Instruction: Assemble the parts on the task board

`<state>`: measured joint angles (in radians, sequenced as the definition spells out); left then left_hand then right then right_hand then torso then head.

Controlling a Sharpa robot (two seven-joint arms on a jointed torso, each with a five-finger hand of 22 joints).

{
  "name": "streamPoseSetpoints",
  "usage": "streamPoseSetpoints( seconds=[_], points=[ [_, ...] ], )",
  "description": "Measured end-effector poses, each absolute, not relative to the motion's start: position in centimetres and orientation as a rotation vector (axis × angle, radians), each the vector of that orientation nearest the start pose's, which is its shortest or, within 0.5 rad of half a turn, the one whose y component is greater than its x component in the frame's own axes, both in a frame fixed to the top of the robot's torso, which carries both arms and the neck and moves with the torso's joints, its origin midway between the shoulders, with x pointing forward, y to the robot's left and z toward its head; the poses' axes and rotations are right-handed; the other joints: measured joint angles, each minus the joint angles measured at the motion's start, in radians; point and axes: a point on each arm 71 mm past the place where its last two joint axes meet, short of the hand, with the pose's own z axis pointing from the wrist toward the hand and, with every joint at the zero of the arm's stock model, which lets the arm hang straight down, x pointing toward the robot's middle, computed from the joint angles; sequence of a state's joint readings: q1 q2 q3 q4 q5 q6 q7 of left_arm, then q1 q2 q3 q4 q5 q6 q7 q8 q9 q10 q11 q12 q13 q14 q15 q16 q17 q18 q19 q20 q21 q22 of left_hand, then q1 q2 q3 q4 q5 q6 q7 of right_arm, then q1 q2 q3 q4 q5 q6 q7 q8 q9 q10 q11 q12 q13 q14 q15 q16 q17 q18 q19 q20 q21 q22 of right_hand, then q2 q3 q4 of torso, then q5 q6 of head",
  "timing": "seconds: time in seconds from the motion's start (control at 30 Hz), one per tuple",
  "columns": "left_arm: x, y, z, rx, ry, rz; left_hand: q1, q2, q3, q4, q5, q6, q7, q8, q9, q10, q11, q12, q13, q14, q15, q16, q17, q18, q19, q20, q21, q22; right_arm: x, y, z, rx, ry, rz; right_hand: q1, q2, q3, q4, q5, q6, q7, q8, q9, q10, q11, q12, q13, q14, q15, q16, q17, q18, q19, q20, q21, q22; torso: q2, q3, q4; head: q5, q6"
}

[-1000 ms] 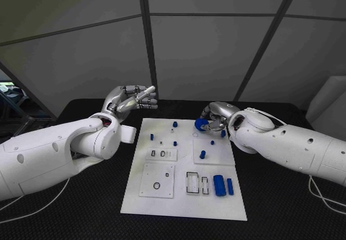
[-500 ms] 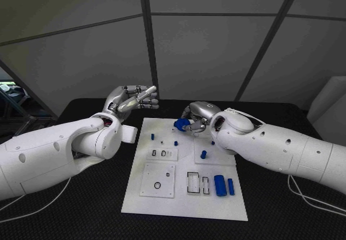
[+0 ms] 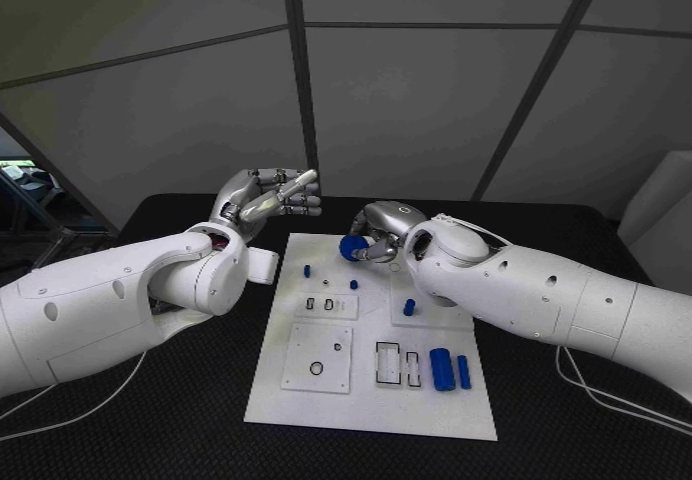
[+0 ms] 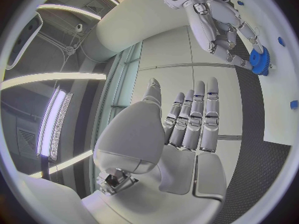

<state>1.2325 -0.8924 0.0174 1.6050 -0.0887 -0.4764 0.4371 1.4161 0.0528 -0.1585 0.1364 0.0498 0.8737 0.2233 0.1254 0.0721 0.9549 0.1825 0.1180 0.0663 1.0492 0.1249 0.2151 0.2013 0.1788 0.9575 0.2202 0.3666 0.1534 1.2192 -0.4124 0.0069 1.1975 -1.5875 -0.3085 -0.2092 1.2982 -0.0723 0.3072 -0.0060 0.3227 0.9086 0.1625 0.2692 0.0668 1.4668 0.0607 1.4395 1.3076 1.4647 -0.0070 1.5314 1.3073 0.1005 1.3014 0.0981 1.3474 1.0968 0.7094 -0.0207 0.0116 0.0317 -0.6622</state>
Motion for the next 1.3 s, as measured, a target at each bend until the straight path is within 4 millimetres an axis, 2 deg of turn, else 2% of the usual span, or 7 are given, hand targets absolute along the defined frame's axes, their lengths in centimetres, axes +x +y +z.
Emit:
streamPoseSetpoints(
  seconds=[0.23, 0.43, 0.83, 1.2, 1.3],
  points=[
    [48.8, 21.6, -13.0, -0.983, 1.247, -1.484, 0.0, 0.0, 0.0, 0.0, 0.0, 0.0, 0.0, 0.0, 0.0, 0.0, 0.0, 0.0, 0.0, 0.0, 0.0, 0.0, 0.0, 0.0, 0.0, 0.0, 0.0, 0.0, 53.6, -6.3, -18.1, -0.263, 1.595, 0.591, -0.005, -0.005, 0.001, 0.001, 0.0, 0.0, 0.0, -0.002, 0.0, 0.0, 0.0, 0.0, 0.0, 0.0, 0.0, 0.0, 0.0, 0.0, 0.0, 0.0, 0.0, 0.0, -0.001, 0.0008, -0.0012, 0.001, -0.004],
    [48.8, 21.6, -13.0, -0.983, 1.248, -1.484, 0.0, 0.0, 0.0, 0.0, 0.0, 0.0, 0.0, 0.0, 0.0, 0.0, 0.0, 0.0, 0.0, 0.0, 0.0, 0.0, 0.0, 0.0, 0.0, 0.0, 0.0, 0.0, 53.8, -6.2, -18.4, -0.27, 1.606, 0.577, -0.006, -0.007, 0.001, 0.001, 0.0, 0.002, -0.003, 0.002, 0.0, 0.0, 0.0, 0.0, 0.0, 0.0, 0.0, 0.0, 0.0, 0.0, 0.0, 0.0, 0.0, 0.0, -0.001, 0.0008, -0.0028, 0.001, -0.007],
    [48.8, 21.5, -13.0, -0.983, 1.249, -1.486, 0.0, 0.0, 0.0, 0.0, 0.0, 0.0, 0.0, 0.0, 0.0, 0.0, 0.0, 0.0, 0.0, 0.0, 0.0, 0.0, 0.0, 0.0, 0.0, 0.0, 0.0, 0.0, 54.1, -5.7, -18.6, -0.278, 1.614, 0.566, -0.009, -0.009, 0.01, -0.002, -0.004, 0.002, -0.005, 0.002, 0.001, 0.0, 0.0, 0.0, 0.0, 0.0, 0.0, 0.0, 0.0, 0.0, 0.0, 0.0, 0.0, 0.0, -0.002, 0.0006, -0.0018, 0.003, -0.009],
    [48.8, 21.5, -13.0, -0.983, 1.249, -1.486, 0.0, 0.0, 0.0, 0.0, 0.0, 0.0, 0.0, 0.0, 0.0, 0.0, 0.0, 0.0, 0.0, 0.0, 0.0, 0.0, 0.0, 0.0, 0.0, 0.0, 0.0, 0.0, 54.2, -5.3, -18.6, -0.283, 1.611, 0.568, -0.016, -0.016, 0.017, -0.003, -0.015, 0.004, -0.007, -0.027, -0.001, -0.006, 0.006, -0.008, 0.0, 0.0, 0.0, 0.0, 0.001, 0.0, 0.0, 0.0, 0.0, -0.003, -0.002, 0.0004, -0.0015, 0.007, -0.01],
    [48.8, 21.5, -13.0, -0.983, 1.249, -1.486, 0.0, 0.0, 0.0, 0.0, 0.0, 0.0, 0.0, 0.0, 0.0, 0.0, 0.0, 0.0, 0.0, 0.0, 0.0, 0.0, 0.0, 0.0, 0.0, 0.0, 0.0, 0.0, 54.2, -5.3, -18.6, -0.286, 1.613, 0.569, -0.023, -0.019, 0.019, -0.002, -0.018, -0.001, -0.003, -0.033, -0.002, -0.006, 0.006, -0.008, 0.0, 0.0, 0.0, 0.0, 0.001, 0.0, 0.0, 0.0, 0.0, -0.004, -0.002, 0.0004, -0.0015, 0.007, -0.012]
  ],
)
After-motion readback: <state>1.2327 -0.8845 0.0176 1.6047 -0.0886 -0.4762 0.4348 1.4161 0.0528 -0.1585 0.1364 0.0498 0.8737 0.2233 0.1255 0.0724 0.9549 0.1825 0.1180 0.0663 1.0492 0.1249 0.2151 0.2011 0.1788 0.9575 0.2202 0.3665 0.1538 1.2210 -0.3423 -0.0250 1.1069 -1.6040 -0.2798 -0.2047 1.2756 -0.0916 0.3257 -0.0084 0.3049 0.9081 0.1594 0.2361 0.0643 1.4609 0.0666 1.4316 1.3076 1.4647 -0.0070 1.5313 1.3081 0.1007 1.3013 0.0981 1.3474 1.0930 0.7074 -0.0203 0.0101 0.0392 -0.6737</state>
